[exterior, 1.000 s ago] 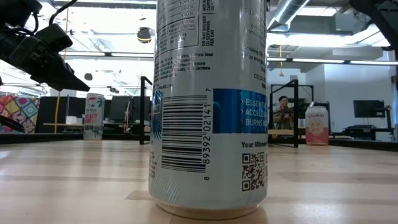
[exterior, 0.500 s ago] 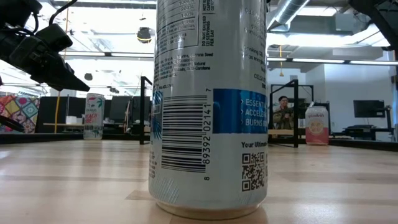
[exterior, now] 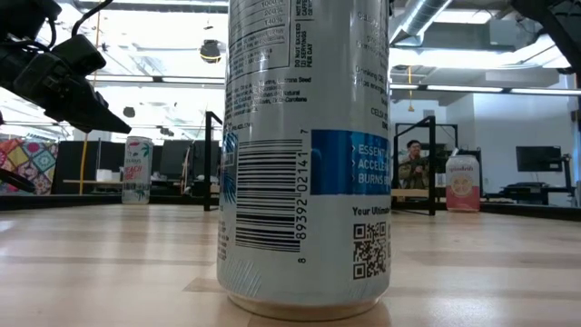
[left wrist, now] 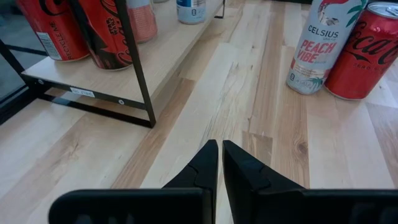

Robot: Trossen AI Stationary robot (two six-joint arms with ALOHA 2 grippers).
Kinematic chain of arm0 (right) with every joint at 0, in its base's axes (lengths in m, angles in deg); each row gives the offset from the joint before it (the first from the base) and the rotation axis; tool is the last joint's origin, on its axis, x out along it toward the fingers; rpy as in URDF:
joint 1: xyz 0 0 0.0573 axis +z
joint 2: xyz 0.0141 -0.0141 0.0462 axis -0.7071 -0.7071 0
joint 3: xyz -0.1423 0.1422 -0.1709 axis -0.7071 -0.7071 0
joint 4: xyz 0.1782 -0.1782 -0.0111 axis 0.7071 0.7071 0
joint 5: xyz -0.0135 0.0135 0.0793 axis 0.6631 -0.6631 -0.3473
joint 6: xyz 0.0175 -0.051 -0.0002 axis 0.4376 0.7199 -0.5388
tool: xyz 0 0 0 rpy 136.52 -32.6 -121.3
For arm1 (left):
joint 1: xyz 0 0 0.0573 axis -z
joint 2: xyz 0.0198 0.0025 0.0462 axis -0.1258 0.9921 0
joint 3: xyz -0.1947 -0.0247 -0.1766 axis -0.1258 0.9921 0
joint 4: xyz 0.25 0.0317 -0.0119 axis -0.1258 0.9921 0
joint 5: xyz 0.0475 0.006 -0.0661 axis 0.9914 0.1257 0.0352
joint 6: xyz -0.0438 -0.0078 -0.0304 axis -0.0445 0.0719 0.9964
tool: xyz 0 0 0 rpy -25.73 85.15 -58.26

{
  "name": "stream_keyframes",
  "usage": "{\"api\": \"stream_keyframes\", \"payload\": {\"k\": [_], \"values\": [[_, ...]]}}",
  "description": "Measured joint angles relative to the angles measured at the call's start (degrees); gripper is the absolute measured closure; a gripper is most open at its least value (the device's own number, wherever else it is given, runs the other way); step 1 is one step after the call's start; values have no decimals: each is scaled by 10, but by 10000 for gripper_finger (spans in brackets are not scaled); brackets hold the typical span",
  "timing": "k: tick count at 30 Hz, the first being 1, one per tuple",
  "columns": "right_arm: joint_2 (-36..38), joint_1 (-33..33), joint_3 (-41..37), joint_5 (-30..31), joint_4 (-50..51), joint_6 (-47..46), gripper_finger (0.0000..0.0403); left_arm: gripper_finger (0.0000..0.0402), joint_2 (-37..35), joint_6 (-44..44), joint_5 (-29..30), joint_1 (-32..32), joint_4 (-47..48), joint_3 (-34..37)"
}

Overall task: Place canned beverage on shelf
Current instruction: Put the right white blue soda can on the shelf aligned with the other white blue soda can

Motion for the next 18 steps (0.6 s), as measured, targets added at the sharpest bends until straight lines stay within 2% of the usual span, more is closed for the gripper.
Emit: {"api": "stream_keyframes", "payload": {"k": [7,12,14,18], "values": [[26,1,0,13,0,-1,66,391,0,0,0,0,0,0],[54,4,0,13,0,-41,60,391,0,0,0,0,0,0],[64,5,0,13,0,-96,60,391,0,0,0,0,0,0],[75,12,0,13,0,-271,60,391,0,0,0,0,0,0]]}}
